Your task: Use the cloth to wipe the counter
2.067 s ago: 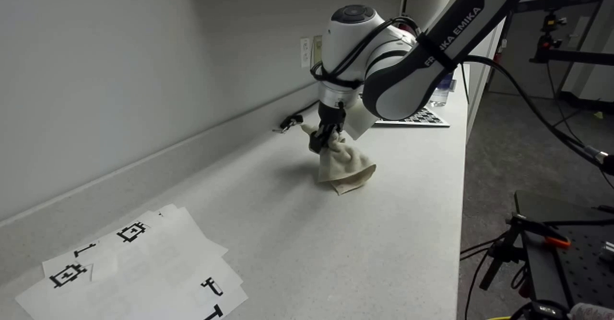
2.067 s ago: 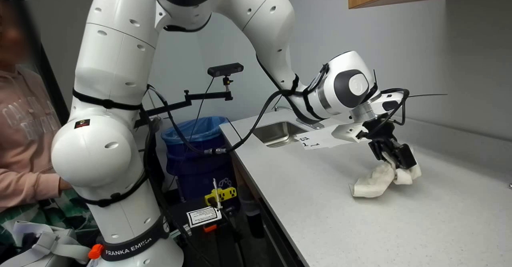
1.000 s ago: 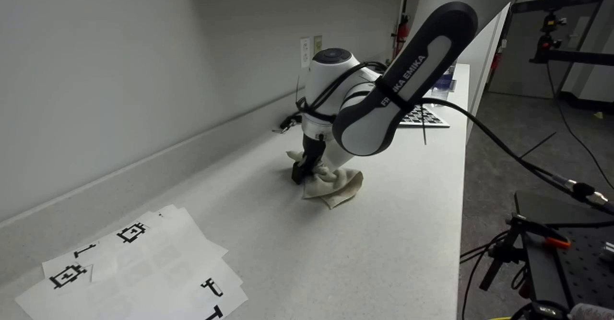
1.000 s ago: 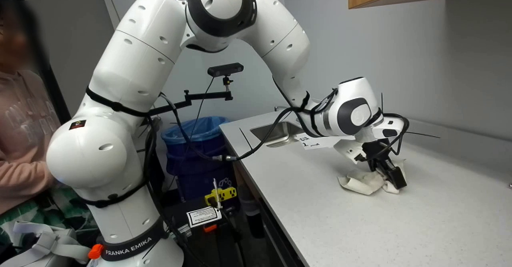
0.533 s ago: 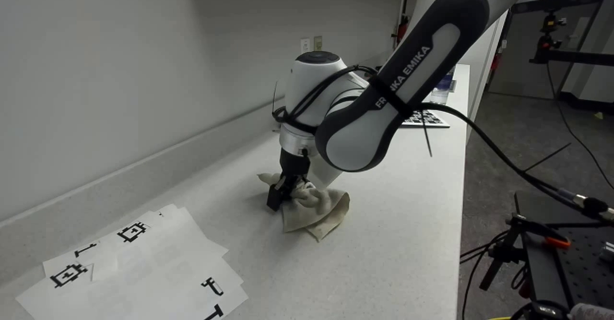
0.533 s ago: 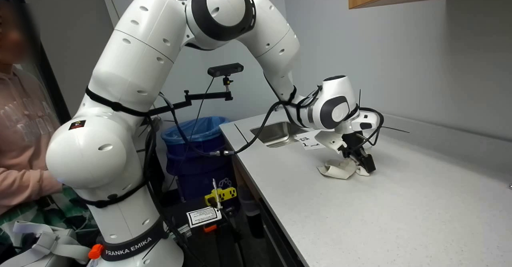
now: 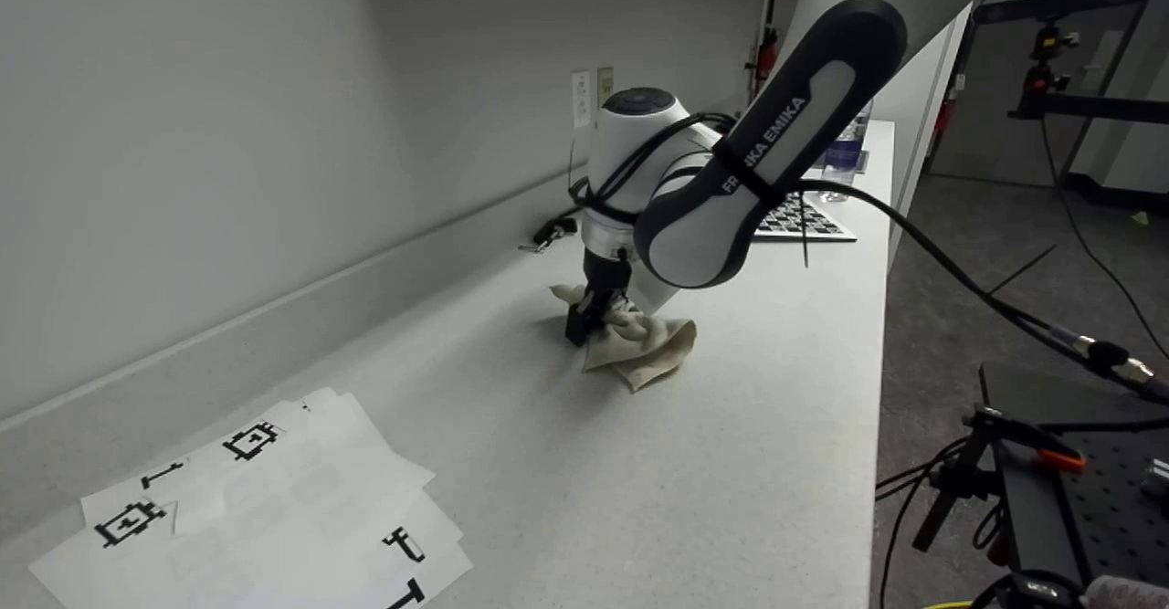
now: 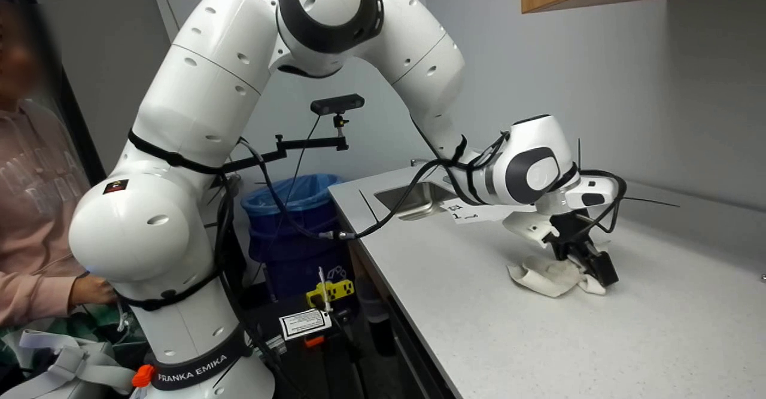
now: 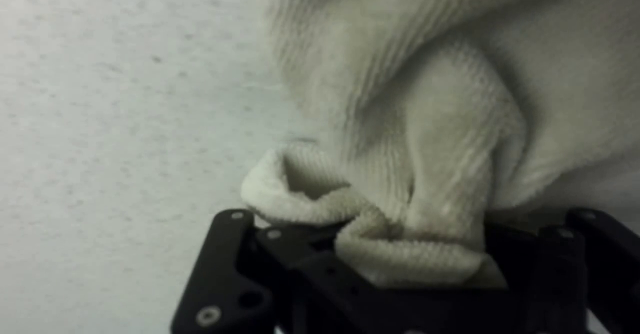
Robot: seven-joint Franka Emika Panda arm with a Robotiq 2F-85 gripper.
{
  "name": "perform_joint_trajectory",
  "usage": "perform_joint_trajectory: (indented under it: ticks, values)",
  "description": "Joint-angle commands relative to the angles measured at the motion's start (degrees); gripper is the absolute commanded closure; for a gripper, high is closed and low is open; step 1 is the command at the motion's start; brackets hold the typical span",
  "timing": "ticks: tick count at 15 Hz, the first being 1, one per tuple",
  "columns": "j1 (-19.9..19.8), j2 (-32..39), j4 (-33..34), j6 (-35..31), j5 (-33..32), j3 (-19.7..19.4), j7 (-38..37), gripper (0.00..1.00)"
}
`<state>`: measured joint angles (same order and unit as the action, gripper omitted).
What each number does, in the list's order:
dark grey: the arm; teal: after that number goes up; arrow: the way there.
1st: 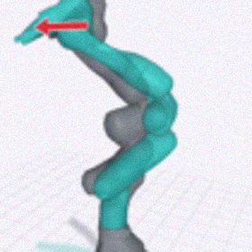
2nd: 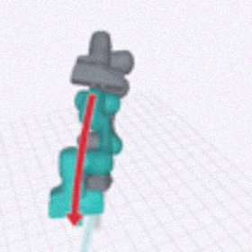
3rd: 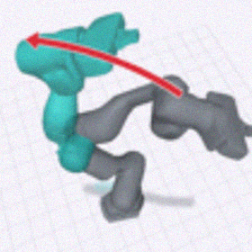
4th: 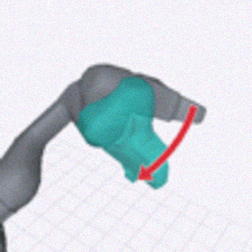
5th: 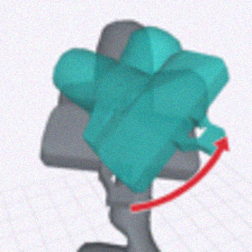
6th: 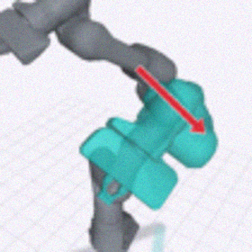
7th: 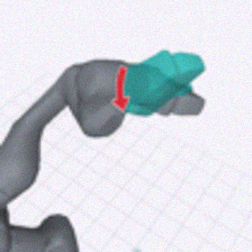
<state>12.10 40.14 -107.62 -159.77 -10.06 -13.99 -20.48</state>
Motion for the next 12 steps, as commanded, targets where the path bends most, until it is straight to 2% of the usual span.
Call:
perform_joint_trajectory:
  ticks: [1,2,5,12]
  values:
    - [2.18,0.56,-1.09,0.48,-2.27,-5.41,-2.46,0.96]
    - [2.69,0.61,-1.45,0.51,-2.75,-6.57,-3.23,0.96]
    - [2.66,0.91,-1.07,0.61,-2.69,-6.44,-3.05,0.96]
    - [2.97,1.15,2.72,0.4,-1.19,1.21,0.34,0.96]
